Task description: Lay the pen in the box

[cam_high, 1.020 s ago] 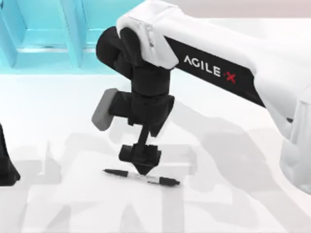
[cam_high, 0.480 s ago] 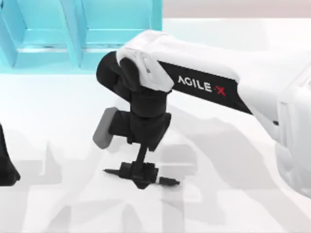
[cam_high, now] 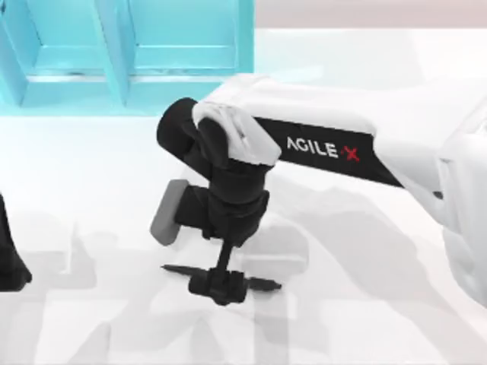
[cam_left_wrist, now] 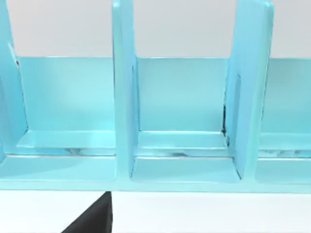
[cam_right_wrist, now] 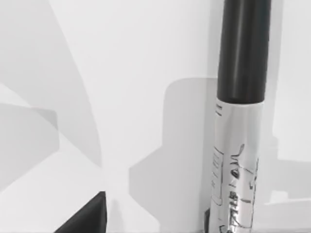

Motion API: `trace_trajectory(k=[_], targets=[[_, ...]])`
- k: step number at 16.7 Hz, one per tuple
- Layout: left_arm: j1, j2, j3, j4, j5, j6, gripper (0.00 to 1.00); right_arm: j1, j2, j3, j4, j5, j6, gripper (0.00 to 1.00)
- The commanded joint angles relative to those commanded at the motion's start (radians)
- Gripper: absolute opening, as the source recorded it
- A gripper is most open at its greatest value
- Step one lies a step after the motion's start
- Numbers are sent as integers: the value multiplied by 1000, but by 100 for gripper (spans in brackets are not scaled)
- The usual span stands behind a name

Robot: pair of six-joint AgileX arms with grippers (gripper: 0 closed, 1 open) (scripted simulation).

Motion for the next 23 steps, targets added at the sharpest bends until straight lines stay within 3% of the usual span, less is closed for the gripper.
trace_trajectory(k=[2, 15, 23], targets=[[0, 0, 0, 0, 0, 0, 100, 0, 0, 0, 0, 0, 0, 100], [0, 0, 0, 0, 0, 0, 100, 0, 0, 0, 0, 0, 0, 2], [0, 0, 0, 0, 0, 0, 100, 0, 0, 0, 0, 0, 0, 0]])
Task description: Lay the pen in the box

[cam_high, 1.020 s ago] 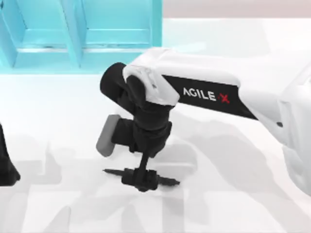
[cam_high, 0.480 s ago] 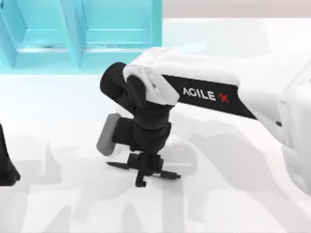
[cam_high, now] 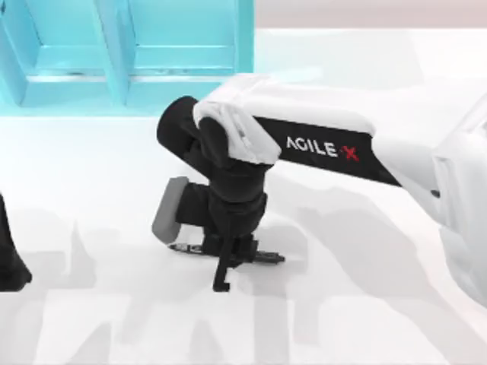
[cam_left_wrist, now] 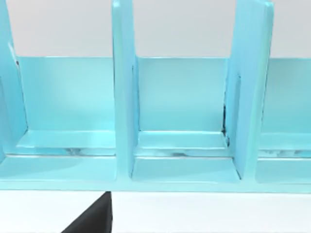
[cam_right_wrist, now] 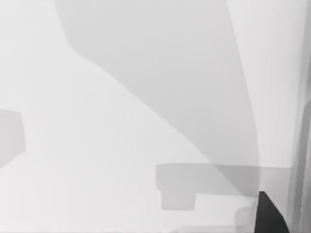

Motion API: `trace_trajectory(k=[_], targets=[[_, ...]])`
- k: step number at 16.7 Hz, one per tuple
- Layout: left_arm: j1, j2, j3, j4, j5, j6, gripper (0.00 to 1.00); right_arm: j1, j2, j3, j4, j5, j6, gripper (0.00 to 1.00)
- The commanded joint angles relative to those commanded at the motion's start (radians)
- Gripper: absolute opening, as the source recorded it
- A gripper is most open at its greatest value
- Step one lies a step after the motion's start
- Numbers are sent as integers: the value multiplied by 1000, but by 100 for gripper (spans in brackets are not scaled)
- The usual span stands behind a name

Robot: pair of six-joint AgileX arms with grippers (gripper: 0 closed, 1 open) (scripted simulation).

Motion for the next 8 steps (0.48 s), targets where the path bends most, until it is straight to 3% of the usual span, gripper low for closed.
trace_trajectory(k=[1, 8], targets=[[0, 0, 0, 0, 0, 0, 100, -21, -63, 23, -7, 58, -21, 0], [0, 0, 0, 0, 0, 0, 100, -19, -79, 219, -222, 59, -26, 0]])
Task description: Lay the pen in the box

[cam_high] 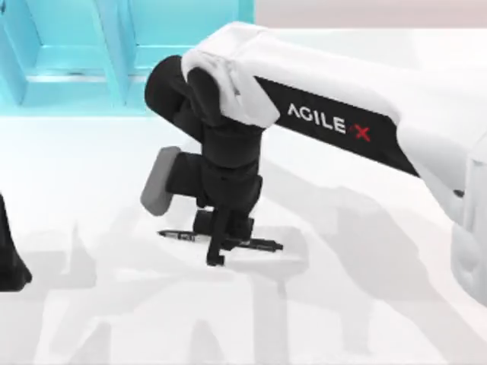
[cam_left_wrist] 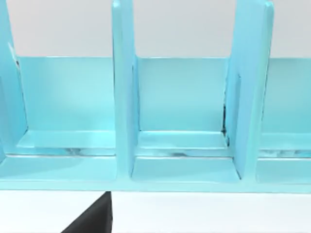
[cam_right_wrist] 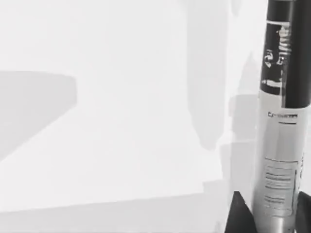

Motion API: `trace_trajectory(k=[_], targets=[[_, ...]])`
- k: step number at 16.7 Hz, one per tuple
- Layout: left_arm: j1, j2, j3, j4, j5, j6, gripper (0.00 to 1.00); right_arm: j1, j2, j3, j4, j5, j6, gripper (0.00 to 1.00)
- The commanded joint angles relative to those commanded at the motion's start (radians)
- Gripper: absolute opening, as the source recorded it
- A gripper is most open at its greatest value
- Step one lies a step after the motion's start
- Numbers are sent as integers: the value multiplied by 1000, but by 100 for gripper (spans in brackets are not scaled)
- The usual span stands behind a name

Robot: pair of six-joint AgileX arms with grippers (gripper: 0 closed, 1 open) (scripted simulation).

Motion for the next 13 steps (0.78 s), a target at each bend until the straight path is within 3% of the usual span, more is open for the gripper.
trace_trajectory(k=[4, 13], targets=[[0, 0, 0, 0, 0, 0, 100, -4, -17, 129, -145, -1, 2, 0], [0, 0, 0, 0, 0, 0, 100, -43, -24, 121, -159, 10, 58, 0]])
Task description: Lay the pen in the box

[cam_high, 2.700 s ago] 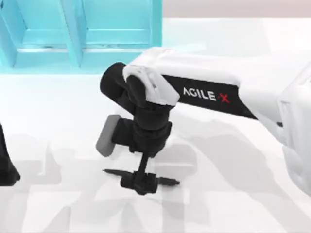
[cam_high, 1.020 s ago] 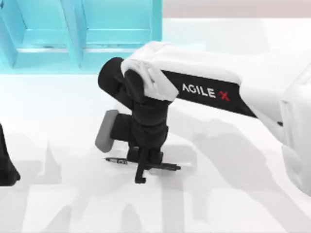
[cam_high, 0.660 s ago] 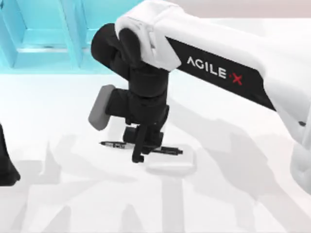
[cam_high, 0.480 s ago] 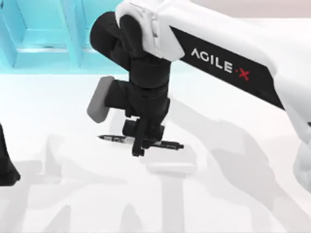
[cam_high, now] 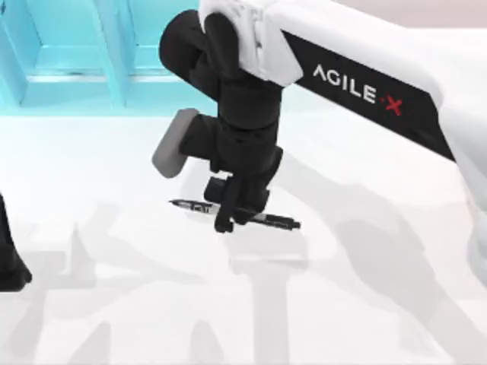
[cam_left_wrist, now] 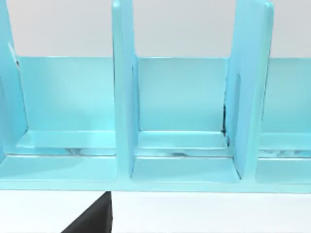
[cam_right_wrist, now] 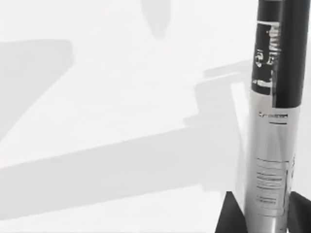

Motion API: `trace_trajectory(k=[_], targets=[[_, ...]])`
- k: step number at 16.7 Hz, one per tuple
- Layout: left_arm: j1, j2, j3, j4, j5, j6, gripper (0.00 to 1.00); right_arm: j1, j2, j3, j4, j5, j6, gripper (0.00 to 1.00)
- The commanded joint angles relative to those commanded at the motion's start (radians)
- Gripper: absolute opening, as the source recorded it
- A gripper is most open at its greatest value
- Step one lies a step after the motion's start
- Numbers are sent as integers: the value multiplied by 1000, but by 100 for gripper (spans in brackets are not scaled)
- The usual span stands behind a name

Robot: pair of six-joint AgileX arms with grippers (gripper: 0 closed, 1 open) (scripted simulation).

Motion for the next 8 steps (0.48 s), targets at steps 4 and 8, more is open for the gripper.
trace_trajectory(k=[4, 8], targets=[[0, 0, 0, 0, 0, 0, 100, -155, -34, -53, -9, 36, 198, 0], [0, 0, 0, 0, 0, 0, 100, -390, -87, -127, -17, 84, 500, 0]])
